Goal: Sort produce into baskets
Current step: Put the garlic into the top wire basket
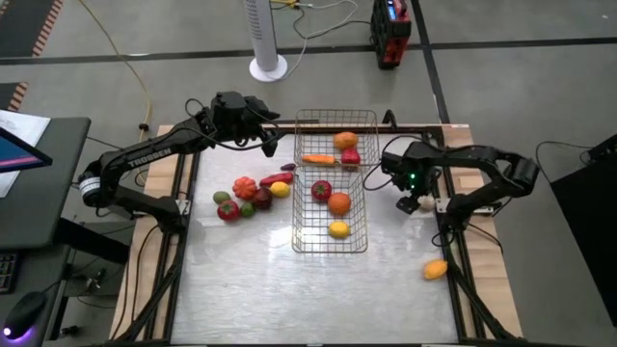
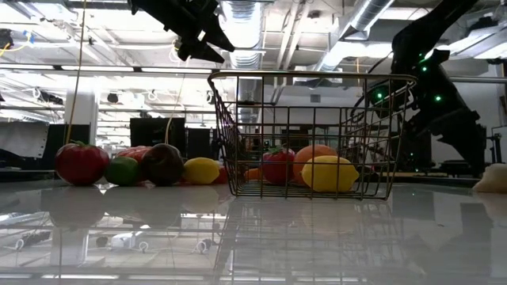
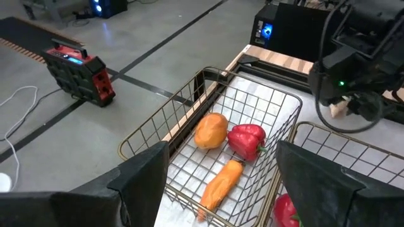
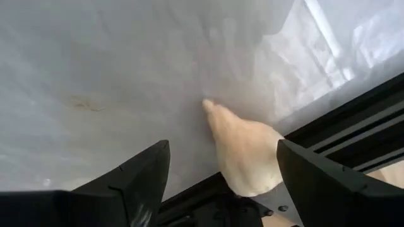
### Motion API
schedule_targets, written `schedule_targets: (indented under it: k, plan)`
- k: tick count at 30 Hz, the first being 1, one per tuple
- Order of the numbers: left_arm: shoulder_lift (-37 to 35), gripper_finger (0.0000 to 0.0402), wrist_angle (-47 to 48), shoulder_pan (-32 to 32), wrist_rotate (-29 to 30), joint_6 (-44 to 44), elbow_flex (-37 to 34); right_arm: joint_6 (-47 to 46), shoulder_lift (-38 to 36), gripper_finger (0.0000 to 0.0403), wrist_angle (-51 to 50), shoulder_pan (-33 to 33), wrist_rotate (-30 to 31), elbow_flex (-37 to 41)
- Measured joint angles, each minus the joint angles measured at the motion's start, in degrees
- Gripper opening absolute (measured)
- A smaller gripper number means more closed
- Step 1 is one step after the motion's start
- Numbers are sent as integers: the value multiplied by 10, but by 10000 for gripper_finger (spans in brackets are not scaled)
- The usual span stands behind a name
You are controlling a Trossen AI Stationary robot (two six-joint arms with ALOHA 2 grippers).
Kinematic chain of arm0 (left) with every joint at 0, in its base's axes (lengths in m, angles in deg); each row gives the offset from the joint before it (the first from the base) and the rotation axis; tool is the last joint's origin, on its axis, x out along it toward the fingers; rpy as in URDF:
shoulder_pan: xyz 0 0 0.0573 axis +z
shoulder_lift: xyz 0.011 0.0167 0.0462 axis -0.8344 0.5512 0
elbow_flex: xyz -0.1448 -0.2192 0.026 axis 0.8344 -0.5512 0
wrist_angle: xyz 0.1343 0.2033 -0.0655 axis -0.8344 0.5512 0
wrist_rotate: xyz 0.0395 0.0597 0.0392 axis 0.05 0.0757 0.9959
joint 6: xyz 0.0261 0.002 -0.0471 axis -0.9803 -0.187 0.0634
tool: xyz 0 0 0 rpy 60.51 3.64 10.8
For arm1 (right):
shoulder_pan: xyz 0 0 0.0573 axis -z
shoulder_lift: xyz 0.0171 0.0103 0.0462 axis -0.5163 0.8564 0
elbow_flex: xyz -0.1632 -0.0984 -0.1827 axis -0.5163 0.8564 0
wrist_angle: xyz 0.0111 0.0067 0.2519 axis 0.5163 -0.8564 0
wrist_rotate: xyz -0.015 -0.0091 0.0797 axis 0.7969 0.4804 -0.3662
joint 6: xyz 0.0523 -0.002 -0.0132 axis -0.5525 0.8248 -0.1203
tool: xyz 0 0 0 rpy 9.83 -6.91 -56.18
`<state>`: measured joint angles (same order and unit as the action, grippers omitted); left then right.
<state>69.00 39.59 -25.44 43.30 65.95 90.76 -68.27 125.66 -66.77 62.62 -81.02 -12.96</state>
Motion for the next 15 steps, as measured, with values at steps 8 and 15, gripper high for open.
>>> schedule_targets:
  k: [8, 15]
  plan:
    - [0, 279, 0, 0, 0, 5, 0, -25, -1, 317, -23, -7, -17, -4]
    - [0, 279, 0, 0, 0, 10, 0, -56, -1, 317, -55, 5, 26, -4]
